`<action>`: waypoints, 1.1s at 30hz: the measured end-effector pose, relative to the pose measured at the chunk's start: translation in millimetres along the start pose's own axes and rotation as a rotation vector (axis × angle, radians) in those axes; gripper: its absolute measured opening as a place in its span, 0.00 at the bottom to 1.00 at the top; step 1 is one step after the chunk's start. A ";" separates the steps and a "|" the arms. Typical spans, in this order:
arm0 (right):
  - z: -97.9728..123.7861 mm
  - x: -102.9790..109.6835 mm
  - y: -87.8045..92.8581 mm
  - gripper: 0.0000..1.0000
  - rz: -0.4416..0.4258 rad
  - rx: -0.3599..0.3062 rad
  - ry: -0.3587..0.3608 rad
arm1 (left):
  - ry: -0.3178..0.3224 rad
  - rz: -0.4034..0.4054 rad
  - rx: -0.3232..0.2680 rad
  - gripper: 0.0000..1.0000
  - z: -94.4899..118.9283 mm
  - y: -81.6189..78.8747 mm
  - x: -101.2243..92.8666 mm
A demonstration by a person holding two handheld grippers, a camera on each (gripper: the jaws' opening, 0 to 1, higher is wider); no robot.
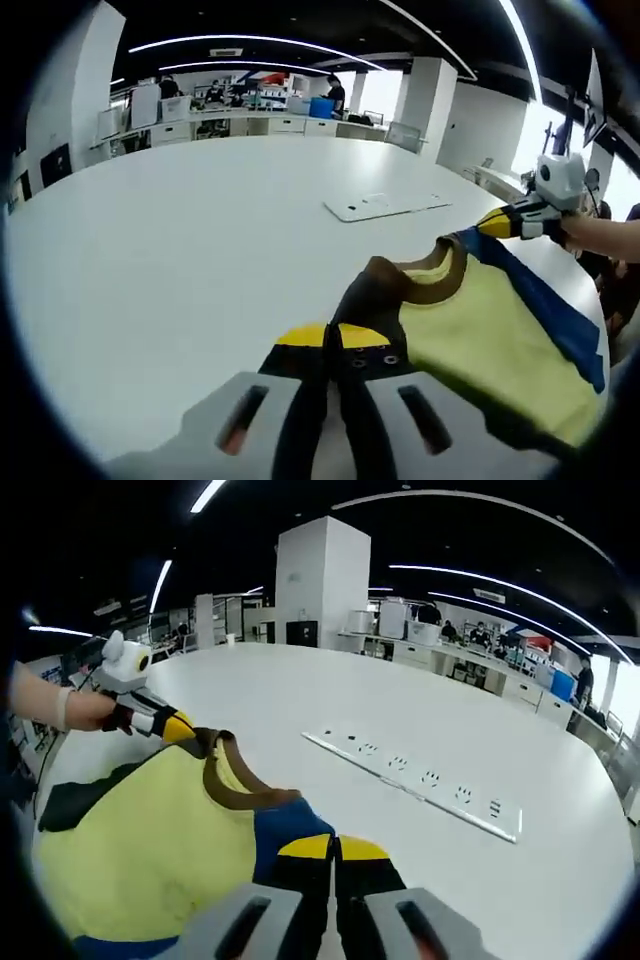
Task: Fold the garment on the visible template until the final outline fits inside the template.
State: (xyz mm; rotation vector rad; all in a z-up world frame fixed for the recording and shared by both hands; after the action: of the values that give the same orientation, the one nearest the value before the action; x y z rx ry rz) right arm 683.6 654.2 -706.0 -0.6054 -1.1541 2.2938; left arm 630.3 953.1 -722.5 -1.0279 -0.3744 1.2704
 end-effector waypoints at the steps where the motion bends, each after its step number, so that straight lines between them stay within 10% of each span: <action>1: -1.4 1.1 1.2 0.00 0.000 0.007 0.001 | -0.003 0.010 0.004 0.00 0.3 0.3 1.7; 11: 4.4 12.9 0.3 0.00 -0.025 0.021 -0.027 | 0.036 0.003 -0.022 0.06 4.3 -2.6 1.6; 22: 13.5 37.2 -5.8 0.80 -0.245 0.000 -0.131 | 0.185 -0.047 -0.031 0.81 14.2 -8.7 -24.9; 33: 41.5 48.9 -1.3 1.00 -0.159 0.021 -0.142 | 0.254 -0.045 0.026 0.99 30.7 -4.3 -42.9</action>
State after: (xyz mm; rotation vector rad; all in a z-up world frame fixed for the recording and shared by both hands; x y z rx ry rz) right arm 621.5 659.6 -690.4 -0.3344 -1.1964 2.2378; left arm 597.0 927.5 -690.3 -1.1370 -0.1848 1.0858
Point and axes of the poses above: the point that each gripper's makers call its tool centre point, and the gripper's own axes: z roughly backward along the fingers, x roughly to its left, y roughly out of its underside, the point moved 7 cm from there along z, roughly backward along the fingers, and after that the axes turned 10 degrees about z, right-handed, at the moved point
